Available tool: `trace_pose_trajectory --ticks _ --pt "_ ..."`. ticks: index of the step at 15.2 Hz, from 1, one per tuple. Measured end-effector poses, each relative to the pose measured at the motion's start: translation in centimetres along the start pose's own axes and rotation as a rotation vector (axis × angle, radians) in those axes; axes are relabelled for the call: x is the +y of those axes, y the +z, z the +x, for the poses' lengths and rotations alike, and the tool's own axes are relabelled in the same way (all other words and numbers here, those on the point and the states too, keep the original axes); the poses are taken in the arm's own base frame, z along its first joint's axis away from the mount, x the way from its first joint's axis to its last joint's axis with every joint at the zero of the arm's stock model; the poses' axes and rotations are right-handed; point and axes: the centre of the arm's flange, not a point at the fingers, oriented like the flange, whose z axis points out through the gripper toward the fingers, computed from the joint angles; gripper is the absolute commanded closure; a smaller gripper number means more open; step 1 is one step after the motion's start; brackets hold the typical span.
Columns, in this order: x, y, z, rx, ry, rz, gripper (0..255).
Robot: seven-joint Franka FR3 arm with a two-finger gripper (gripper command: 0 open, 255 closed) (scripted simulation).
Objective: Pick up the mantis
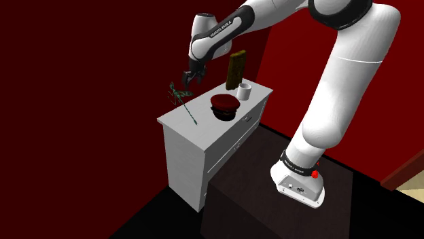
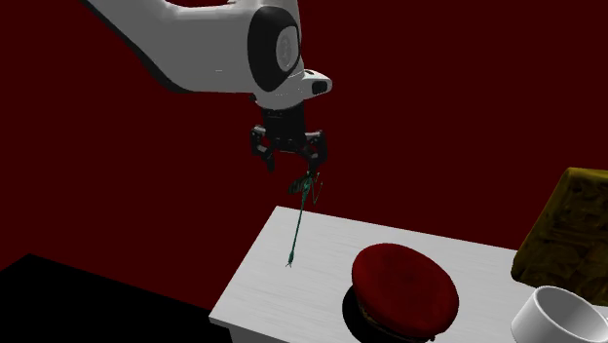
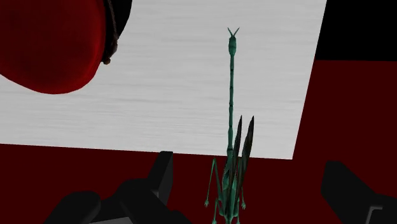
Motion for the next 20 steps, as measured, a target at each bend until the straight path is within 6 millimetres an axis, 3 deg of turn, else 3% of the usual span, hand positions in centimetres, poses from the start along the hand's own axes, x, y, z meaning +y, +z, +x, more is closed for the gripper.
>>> trace_pose_trajectory --ticks 7,8,20 --pt "-0.4 3.7 -0.2 0.001 -0.002 0.000 0" --pt "-0.4 3.9 -0.2 0.001 -0.002 0.000 255" --pt "-0.4 3.5 -0.1 0.001 -0.002 0.000 255"
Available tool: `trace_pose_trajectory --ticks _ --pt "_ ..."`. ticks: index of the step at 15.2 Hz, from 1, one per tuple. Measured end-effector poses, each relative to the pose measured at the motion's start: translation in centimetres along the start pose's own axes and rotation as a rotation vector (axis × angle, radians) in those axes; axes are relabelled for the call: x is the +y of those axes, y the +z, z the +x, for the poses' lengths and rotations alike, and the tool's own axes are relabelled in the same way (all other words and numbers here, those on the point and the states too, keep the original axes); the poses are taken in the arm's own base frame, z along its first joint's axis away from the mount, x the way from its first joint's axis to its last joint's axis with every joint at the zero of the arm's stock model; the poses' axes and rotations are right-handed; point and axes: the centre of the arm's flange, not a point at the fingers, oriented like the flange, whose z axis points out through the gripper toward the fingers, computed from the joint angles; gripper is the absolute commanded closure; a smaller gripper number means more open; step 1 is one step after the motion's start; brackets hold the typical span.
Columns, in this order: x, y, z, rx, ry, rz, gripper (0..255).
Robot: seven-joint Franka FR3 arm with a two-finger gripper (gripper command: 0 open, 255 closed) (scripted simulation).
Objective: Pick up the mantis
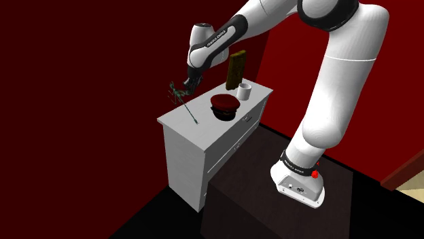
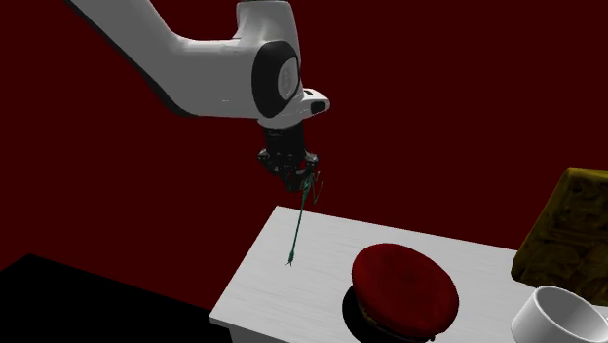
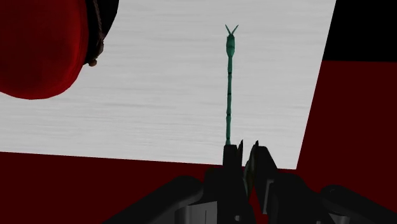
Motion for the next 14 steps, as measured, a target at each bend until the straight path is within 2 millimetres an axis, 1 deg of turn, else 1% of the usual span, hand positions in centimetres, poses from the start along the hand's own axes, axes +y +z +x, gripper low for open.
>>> trace_pose_trajectory --ticks 12,14 --pt "0.2 -6.3 1.1 0.001 0.000 0.000 255" --pt "0.2 -7.0 1.3 0.001 0.000 0.000 255"
